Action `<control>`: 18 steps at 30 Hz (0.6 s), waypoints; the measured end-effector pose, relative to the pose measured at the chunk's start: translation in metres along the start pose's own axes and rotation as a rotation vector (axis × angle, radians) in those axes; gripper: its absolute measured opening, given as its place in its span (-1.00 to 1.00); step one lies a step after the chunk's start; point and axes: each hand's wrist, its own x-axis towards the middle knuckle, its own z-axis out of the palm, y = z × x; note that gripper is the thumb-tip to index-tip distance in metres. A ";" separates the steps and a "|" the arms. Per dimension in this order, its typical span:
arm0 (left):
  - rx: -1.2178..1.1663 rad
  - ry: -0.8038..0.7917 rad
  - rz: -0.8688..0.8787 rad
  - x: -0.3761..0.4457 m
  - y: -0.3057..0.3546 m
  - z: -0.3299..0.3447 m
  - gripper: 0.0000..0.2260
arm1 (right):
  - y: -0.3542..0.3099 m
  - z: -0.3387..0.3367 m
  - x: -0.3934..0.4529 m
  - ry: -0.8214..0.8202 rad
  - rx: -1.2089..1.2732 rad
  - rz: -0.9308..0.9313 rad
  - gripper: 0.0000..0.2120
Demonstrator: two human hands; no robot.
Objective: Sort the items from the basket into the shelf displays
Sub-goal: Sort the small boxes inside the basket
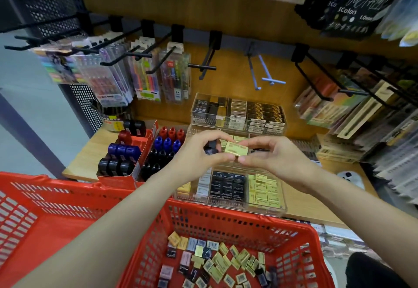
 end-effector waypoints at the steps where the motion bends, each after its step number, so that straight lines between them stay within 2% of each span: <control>1: 0.012 0.021 -0.008 0.003 -0.003 0.000 -0.73 | 0.003 -0.001 0.005 0.045 -0.131 -0.029 -0.67; 5: 0.131 0.147 -0.081 0.014 -0.020 0.003 -0.67 | 0.025 -0.011 0.039 0.294 -0.755 -0.148 -0.69; 7: 0.231 0.182 -0.098 0.016 -0.032 0.004 -0.76 | 0.036 -0.013 0.055 0.298 -0.880 -0.104 -0.68; 12: 0.252 0.165 -0.135 0.013 -0.058 0.014 -0.82 | 0.050 0.007 0.090 0.244 -0.860 -0.041 -0.67; 18: -0.022 0.232 -0.272 0.020 -0.063 0.015 -0.83 | 0.048 0.018 0.113 0.203 -0.776 0.057 -0.79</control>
